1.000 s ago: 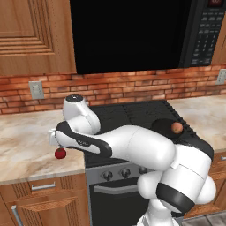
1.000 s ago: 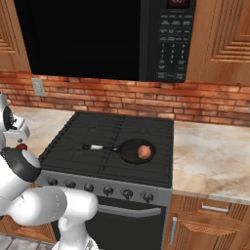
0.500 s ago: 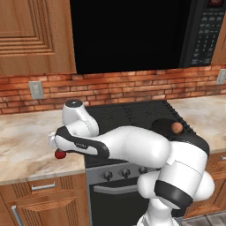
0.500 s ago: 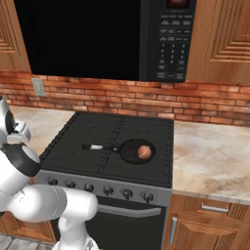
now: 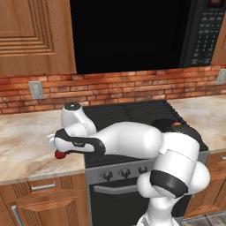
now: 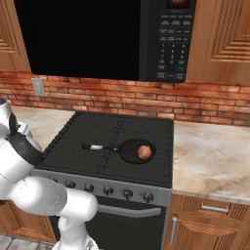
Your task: Place the pan on the front right burner on the stove. Then place the tomato and the onion in the pan and turn on the front right burner.
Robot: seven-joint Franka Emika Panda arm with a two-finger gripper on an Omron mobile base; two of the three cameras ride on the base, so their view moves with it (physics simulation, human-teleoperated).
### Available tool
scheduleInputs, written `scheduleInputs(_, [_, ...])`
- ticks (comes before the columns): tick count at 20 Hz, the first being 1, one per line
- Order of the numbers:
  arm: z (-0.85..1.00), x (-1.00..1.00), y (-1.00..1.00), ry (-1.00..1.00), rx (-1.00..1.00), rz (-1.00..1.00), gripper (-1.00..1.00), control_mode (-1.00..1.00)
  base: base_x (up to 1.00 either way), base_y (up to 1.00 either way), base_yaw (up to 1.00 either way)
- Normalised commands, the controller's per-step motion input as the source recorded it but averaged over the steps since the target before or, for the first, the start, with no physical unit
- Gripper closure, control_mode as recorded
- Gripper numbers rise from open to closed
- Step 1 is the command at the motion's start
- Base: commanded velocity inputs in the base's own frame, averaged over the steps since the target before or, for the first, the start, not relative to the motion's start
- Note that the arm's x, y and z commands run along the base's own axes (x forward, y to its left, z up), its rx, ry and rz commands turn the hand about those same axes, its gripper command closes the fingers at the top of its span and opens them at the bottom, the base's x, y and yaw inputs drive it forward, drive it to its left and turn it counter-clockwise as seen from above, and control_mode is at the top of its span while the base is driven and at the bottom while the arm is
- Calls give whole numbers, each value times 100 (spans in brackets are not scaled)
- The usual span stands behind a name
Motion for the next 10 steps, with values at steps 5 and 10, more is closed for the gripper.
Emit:
scheduleInputs(5, [-15,13,10,0,0,1,-100,-100,0,0,0])
scheduleInputs(10, [-14,9,8,0,0,0,-100,-100,0,0,0])
